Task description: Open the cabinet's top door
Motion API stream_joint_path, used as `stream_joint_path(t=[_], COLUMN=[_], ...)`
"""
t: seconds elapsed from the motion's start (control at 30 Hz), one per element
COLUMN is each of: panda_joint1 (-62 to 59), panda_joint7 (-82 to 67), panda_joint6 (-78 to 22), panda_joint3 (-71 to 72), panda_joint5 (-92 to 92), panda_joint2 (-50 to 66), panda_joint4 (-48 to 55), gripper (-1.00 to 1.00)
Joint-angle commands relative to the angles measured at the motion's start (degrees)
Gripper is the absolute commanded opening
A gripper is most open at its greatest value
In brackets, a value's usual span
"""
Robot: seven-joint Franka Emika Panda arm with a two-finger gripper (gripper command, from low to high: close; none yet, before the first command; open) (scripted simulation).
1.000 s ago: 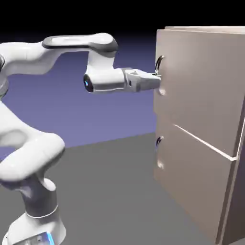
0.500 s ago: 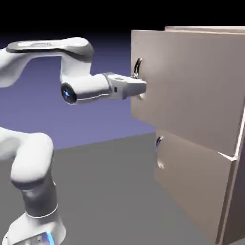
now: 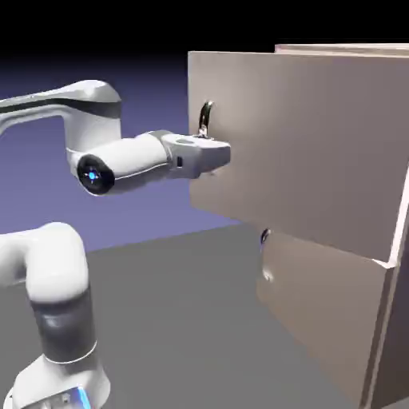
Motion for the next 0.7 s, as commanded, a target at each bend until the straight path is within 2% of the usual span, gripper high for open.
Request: stream_joint_path(t=[0.0,0.37,0.67], panda_joint1=[-0.6,-7.4,-3.8], panda_joint7=[1.0,5.5,4.8], panda_joint6=[-1.6,-23.2,-41.9], panda_joint3=[-1.8,-24.2,-42.9], panda_joint5=[-2.5,-26.9,-42.9], panda_joint2=[-1.0,-4.2,2.0], panda_joint4=[-0.4,1.9,13.4], gripper=[-1.00,-1.00,-1.00])
